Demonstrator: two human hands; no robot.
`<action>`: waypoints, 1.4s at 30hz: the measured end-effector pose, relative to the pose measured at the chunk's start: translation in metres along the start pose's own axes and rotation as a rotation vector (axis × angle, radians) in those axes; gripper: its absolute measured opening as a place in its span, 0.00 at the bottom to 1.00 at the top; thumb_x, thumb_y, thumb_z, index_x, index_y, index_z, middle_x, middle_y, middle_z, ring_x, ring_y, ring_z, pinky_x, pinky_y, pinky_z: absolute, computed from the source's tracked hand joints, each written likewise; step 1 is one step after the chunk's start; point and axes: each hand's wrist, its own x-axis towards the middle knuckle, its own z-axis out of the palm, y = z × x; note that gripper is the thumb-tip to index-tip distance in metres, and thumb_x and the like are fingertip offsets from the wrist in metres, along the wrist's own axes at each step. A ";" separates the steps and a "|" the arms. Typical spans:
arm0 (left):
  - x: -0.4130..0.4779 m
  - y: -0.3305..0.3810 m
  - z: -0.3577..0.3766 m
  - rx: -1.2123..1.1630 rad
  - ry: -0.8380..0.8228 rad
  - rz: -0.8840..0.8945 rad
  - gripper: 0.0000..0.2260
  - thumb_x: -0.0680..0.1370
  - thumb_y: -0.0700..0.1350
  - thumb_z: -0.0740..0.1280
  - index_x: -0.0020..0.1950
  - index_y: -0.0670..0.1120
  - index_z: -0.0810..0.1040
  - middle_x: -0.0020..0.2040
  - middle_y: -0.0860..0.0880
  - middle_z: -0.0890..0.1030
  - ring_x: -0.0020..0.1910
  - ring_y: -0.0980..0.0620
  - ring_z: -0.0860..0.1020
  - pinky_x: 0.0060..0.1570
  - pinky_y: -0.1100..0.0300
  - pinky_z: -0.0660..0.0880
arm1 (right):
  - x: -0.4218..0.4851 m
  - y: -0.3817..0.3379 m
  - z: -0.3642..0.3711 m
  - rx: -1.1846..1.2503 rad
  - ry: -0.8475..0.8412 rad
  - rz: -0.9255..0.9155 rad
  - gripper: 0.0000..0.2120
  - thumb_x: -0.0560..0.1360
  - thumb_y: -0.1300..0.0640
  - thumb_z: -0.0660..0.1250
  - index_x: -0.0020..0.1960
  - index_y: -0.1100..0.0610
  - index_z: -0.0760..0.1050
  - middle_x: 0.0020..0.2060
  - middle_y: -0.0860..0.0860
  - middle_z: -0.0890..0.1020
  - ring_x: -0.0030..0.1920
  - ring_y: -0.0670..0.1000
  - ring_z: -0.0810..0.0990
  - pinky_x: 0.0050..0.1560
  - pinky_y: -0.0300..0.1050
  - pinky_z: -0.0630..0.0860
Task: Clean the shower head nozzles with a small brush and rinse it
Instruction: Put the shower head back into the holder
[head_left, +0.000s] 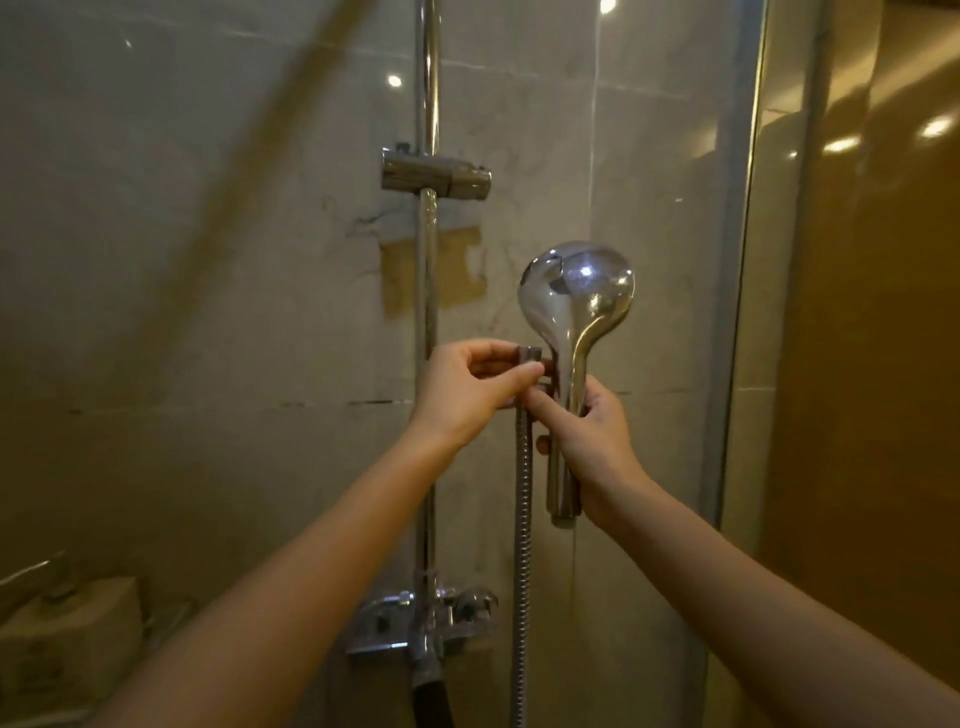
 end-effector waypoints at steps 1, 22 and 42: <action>0.008 -0.002 -0.005 0.003 0.006 0.015 0.08 0.72 0.43 0.71 0.51 0.48 0.81 0.46 0.49 0.85 0.46 0.56 0.83 0.41 0.65 0.79 | 0.009 -0.001 0.005 0.003 -0.005 -0.008 0.07 0.73 0.55 0.71 0.51 0.52 0.78 0.39 0.49 0.83 0.38 0.46 0.80 0.30 0.33 0.74; 0.145 -0.083 -0.133 1.334 0.283 0.407 0.29 0.76 0.55 0.52 0.76 0.52 0.49 0.78 0.50 0.49 0.76 0.47 0.45 0.70 0.36 0.41 | 0.224 -0.099 0.043 -0.059 0.090 -0.169 0.10 0.74 0.59 0.69 0.55 0.55 0.73 0.42 0.50 0.80 0.39 0.45 0.81 0.36 0.38 0.79; 0.157 -0.099 -0.136 1.513 0.361 0.478 0.29 0.77 0.60 0.46 0.77 0.53 0.47 0.78 0.50 0.47 0.76 0.45 0.45 0.70 0.39 0.39 | 0.258 -0.090 0.063 -0.121 -0.040 -0.078 0.08 0.74 0.57 0.69 0.52 0.58 0.74 0.39 0.51 0.80 0.39 0.48 0.81 0.41 0.41 0.79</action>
